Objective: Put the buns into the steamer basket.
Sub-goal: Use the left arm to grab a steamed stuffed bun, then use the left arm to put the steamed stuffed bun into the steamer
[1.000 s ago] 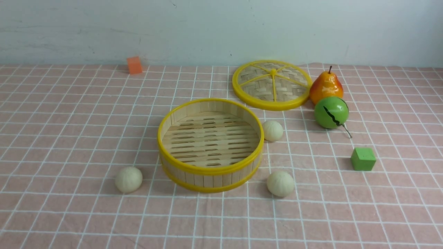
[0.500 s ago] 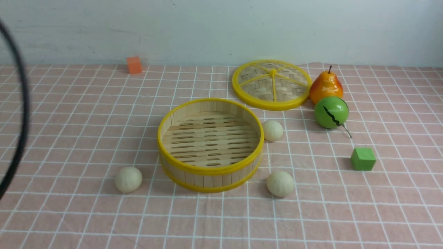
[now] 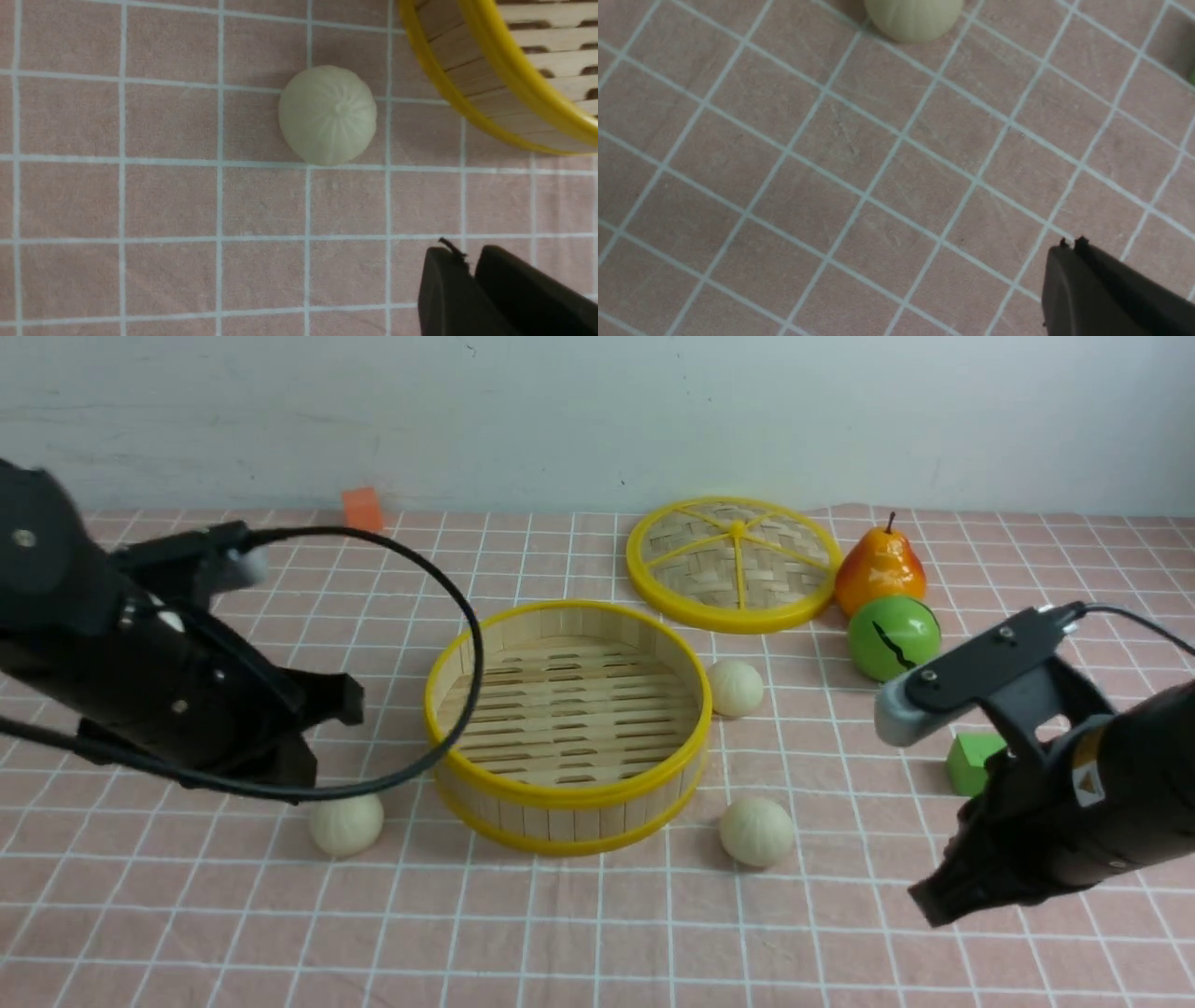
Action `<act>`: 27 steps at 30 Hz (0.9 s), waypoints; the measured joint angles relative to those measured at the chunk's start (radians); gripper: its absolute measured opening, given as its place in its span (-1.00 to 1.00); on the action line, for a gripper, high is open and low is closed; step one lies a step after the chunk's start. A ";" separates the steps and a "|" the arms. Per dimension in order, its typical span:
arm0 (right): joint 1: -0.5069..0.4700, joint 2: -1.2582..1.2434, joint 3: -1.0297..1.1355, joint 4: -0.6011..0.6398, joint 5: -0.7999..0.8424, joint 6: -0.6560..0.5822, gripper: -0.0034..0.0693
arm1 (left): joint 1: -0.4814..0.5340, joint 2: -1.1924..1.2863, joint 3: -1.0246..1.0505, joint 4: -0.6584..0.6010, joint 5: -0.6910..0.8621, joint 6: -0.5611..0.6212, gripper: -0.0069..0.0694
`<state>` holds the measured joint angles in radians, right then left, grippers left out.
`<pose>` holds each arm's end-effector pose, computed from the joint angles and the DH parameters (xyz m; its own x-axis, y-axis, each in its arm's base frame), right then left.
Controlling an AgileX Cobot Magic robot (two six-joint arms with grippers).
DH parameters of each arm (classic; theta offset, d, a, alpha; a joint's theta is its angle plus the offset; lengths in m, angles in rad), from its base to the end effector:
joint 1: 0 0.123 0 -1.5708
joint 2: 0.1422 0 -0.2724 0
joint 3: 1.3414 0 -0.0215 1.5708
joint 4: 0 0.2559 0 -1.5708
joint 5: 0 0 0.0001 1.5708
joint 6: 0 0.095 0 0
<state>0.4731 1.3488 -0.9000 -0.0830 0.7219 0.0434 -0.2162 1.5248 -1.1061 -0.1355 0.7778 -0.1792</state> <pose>0.2425 0.1183 0.2403 -0.7775 -0.4192 -0.4687 -0.4469 0.8928 -0.0573 0.3082 -0.0769 0.2467 -0.9090 -0.0781 -0.4093 0.0077 0.9789 -0.2040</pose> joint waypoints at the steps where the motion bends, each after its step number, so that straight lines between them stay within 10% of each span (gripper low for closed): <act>1: 0.000 0.004 0.000 0.010 -0.001 -0.011 -0.96 | -0.011 0.025 -0.009 0.027 -0.007 -0.011 -0.41; 7: 0.000 0.010 0.000 0.029 -0.006 -0.036 -0.96 | -0.027 0.166 -0.064 0.136 -0.067 -0.045 0.15; 12: 0.000 0.010 0.000 0.029 -0.010 -0.036 -0.95 | -0.027 0.266 -0.093 0.184 -0.120 -0.066 0.24; 22: 0.000 0.010 0.000 0.029 -0.028 -0.037 -0.95 | -0.035 0.296 -0.116 0.182 -0.137 -0.071 -0.77; 27: 0.000 0.010 0.000 0.029 -0.048 -0.043 -0.94 | -0.101 0.206 -0.243 0.165 -0.105 -0.040 -0.84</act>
<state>0.4731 1.3588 -0.9000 -0.0536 0.6738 0.0000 -0.3176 1.7309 -1.3496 0.0299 0.6727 -0.2192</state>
